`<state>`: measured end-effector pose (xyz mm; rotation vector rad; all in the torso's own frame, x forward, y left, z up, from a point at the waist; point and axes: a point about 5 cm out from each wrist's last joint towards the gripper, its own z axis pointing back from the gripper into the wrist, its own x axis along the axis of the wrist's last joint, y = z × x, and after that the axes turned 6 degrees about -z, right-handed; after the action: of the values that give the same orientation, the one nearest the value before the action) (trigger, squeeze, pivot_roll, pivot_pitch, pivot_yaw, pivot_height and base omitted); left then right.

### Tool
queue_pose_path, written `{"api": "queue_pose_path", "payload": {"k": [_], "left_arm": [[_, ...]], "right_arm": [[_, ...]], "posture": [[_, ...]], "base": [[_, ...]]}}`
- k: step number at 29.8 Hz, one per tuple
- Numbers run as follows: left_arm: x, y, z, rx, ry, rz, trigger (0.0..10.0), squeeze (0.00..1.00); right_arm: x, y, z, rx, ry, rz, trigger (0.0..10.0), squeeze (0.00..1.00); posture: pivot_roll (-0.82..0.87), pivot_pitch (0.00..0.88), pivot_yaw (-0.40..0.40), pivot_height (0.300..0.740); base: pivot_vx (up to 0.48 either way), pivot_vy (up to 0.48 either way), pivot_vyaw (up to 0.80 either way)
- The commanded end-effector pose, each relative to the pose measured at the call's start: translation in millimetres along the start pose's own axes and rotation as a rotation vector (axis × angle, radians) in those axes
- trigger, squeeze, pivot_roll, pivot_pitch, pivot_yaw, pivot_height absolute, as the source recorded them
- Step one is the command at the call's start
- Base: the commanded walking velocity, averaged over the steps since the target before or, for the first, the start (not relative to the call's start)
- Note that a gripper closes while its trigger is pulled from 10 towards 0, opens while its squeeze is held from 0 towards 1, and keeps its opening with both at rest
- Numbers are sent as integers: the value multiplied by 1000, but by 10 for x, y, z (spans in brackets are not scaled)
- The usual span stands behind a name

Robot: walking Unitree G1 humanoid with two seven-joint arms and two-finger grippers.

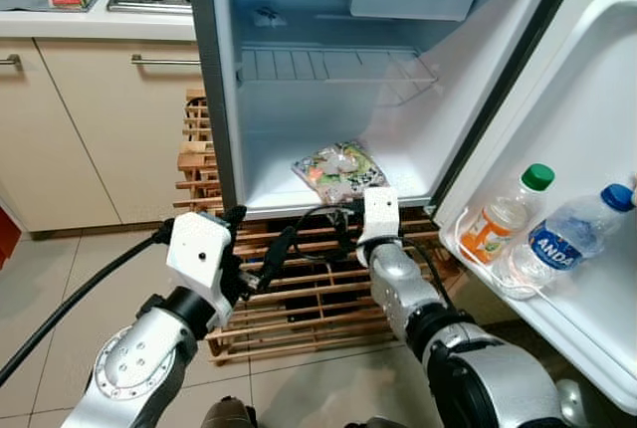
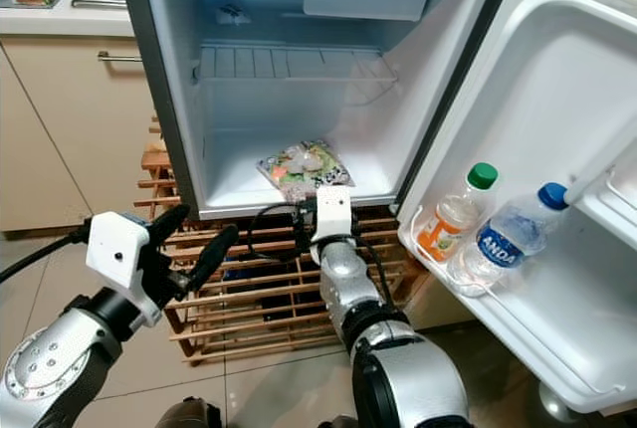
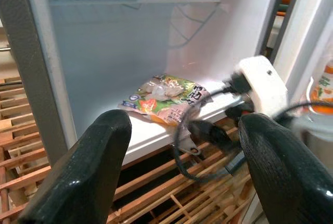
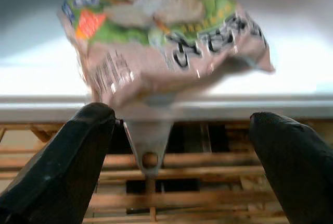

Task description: Restocking fridge

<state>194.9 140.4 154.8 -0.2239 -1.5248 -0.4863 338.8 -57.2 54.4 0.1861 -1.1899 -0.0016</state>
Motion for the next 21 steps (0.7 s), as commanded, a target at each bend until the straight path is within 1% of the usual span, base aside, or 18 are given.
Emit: {"api": "queue_pose_path", "payload": {"k": [1,3,5,7,8,10,11,12,13,14,15,16,18,19,20,21], "left_arm": [[41,-11,23,6,-3,-20,10000,0],[48,-15,37,7,-2,-21,10000,0],[59,-23,64,9,0,-26,10000,0],[71,-41,106,13,5,-29,10000,0],[71,-41,106,13,5,-29,10000,0],[74,-56,164,16,21,-28,10000,0],[74,-56,164,16,21,-28,10000,0],[71,-63,200,17,34,-27,10000,0],[67,-64,213,18,40,-28,10000,0],[67,-64,213,18,40,-28,10000,0],[66,-69,227,20,46,-26,10000,0],[67,-67,227,23,46,-22,10000,0],[70,-63,218,33,45,-12,10000,0],[70,-59,210,38,43,-7,10000,0],[70,-59,210,38,43,-7,10000,0],[69,-59,197,42,42,-5,10000,0]], "right_arm": [[145,365,-15,75,-12,-12,10000,0],[181,360,-25,70,-17,-10,10000,0],[293,367,-50,67,-39,-14,10000,0],[399,409,-65,81,-60,-19,10000,0],[399,409,-65,81,-60,-19,10000,0],[486,490,-75,111,-55,-23,10000,0],[486,490,-75,111,-55,-23,10000,0],[514,518,-79,119,-47,-32,10000,0],[543,524,-82,116,-48,-71,10000,0],[543,524,-82,116,-48,-71,10000,0],[594,533,-90,115,-36,-229,10000,0],[614,532,-95,115,-21,-359,10000,0],[640,531,-101,119,-6,-526,10000,0],[651,531,-103,123,-4,-571,10000,0],[651,531,-103,123,-4,-571,10000,0],[662,530,-104,130,-6,-610,10000,0]], "posture": [[237,73,-77,740],[246,80,-79,740],[258,90,-83,740],[273,107,-86,740],[273,107,-86,740],[289,122,-85,740],[289,122,-85,740],[305,135,-83,740],[309,142,-80,740],[309,142,-80,740],[306,145,-81,740],[302,144,-82,740],[299,144,-82,740],[299,144,-82,740],[299,144,-82,740],[284,144,-82,740]], "base": [[0,0,0],[0,0,0],[0,0,0],[0,0,0],[0,0,0],[0,0,0],[0,0,0],[0,0,0],[0,0,0],[0,0,0],[0,0,0],[0,0,0],[0,0,0],[0,0,0],[0,0,0],[0,0,0]]}}
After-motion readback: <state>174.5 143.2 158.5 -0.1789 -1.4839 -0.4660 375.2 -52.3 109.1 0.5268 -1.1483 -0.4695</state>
